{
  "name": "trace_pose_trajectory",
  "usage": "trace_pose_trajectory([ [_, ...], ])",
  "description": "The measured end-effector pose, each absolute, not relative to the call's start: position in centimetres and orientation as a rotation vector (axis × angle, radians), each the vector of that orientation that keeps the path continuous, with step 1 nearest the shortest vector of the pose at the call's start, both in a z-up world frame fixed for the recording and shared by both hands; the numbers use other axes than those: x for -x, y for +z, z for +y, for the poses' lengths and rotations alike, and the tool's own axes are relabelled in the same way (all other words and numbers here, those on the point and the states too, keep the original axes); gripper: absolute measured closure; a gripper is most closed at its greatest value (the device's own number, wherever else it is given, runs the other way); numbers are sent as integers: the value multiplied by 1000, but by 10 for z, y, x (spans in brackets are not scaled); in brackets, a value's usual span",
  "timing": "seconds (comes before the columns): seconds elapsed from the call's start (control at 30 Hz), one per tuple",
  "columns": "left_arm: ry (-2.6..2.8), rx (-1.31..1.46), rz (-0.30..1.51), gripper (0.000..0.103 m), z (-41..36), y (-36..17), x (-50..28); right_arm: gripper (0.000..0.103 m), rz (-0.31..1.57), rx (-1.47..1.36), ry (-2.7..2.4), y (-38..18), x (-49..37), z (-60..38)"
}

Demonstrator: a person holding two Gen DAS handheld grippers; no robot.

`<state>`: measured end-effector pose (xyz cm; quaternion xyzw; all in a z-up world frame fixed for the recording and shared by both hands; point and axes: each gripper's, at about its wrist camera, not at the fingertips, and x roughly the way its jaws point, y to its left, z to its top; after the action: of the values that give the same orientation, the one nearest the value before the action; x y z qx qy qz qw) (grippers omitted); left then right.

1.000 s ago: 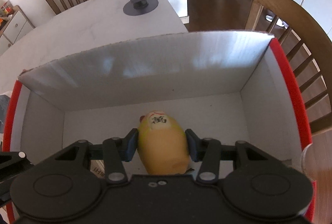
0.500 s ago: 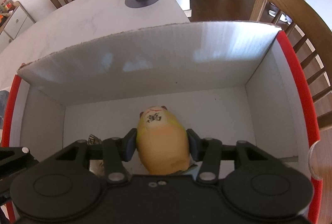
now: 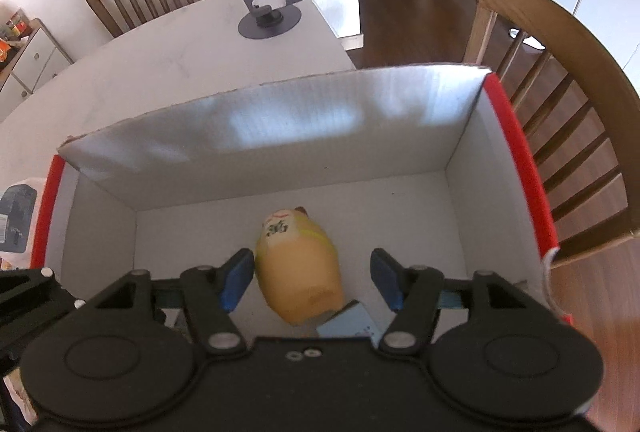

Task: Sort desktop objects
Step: 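Open both tools to release the lucky-cat figure and foil packet in the box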

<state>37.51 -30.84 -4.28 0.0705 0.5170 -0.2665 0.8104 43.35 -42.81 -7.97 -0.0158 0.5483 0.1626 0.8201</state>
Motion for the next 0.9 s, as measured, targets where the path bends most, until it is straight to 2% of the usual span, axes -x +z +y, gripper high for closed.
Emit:
trace_pose_trajectory([
  [0.9, -585, -90, 989, 42, -281, 7, -321, 39, 1046, -19, 407, -9, -363, -448],
])
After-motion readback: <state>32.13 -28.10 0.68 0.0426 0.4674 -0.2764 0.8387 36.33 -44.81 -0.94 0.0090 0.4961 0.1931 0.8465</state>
